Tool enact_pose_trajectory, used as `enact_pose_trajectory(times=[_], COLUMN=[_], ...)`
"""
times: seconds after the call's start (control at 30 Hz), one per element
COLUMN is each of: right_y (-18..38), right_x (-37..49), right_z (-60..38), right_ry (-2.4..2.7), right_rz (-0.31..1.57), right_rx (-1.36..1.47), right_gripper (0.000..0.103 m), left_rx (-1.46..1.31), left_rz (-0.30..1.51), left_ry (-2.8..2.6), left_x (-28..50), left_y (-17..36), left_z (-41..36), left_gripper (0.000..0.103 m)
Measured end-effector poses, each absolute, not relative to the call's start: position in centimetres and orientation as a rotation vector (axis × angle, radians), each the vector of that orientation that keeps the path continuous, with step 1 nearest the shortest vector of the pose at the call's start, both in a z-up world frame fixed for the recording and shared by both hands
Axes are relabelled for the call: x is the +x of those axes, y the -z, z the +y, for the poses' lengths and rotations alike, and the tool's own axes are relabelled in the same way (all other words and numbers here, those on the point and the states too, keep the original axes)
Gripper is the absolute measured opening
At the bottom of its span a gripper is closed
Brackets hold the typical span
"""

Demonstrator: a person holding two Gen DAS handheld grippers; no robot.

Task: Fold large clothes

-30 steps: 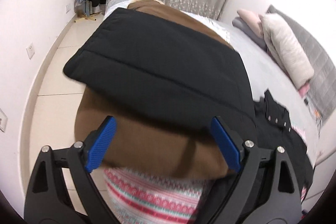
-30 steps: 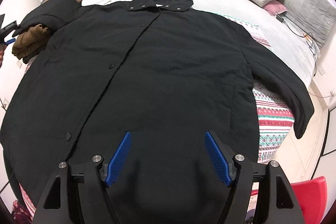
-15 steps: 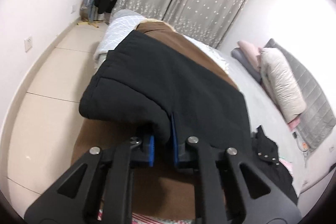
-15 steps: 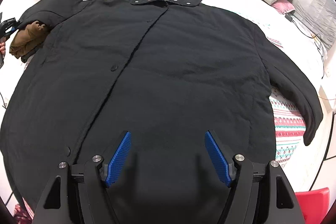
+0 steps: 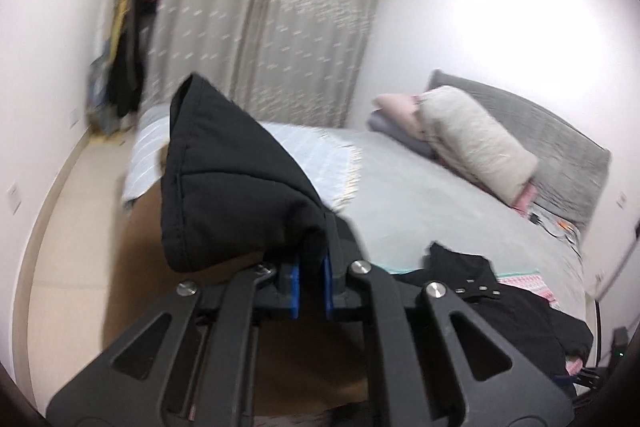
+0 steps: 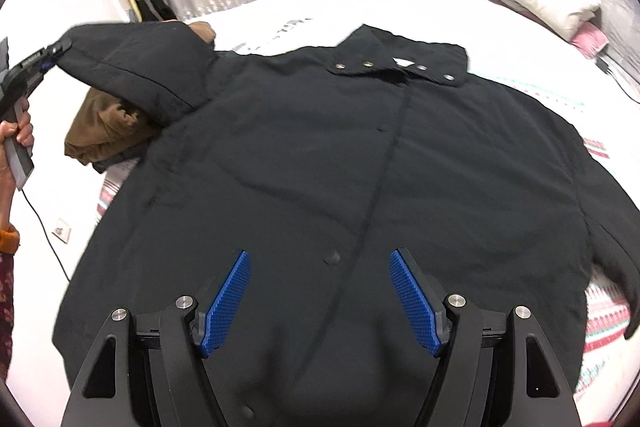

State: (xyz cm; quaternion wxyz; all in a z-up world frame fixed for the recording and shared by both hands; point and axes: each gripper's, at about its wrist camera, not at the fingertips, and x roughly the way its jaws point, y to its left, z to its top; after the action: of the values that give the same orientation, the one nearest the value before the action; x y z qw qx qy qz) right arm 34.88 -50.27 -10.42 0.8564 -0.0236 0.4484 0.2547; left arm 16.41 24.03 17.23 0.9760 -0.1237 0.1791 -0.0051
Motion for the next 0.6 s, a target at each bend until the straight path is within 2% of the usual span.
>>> enact_pose_trajectory(times=[0.27, 0.5, 0.53, 0.6], right_y=[9.6, 9.3, 9.4, 10.2], right_x=[37.2, 39.7, 39.9, 40.6], right_z=[-49.7, -52.1, -52.5, -53.5], right_ry=[-0.581, -0.601, -0.603, -0.61], right_rz=[0.932, 0.921, 0.924, 0.935], right_rx=[0.029, 0.155, 0.17, 0.21], right_gripper=[0.073, 0.073, 0.073, 0.073], left_rx=[-0.169, -0.066, -0.039, 0.02], left_rz=[0.351, 0.488, 0.535, 0.672], left_ry=[0.204, 0.375, 0.406, 0.503], left_x=[18.4, 20.5, 20.8, 22.0], left_y=[-19.4, -15.2, -14.1, -11.5], left_z=[15.1, 5.9, 4.6, 2.4], left_gripper=[0.01, 0.01, 0.011, 0.024])
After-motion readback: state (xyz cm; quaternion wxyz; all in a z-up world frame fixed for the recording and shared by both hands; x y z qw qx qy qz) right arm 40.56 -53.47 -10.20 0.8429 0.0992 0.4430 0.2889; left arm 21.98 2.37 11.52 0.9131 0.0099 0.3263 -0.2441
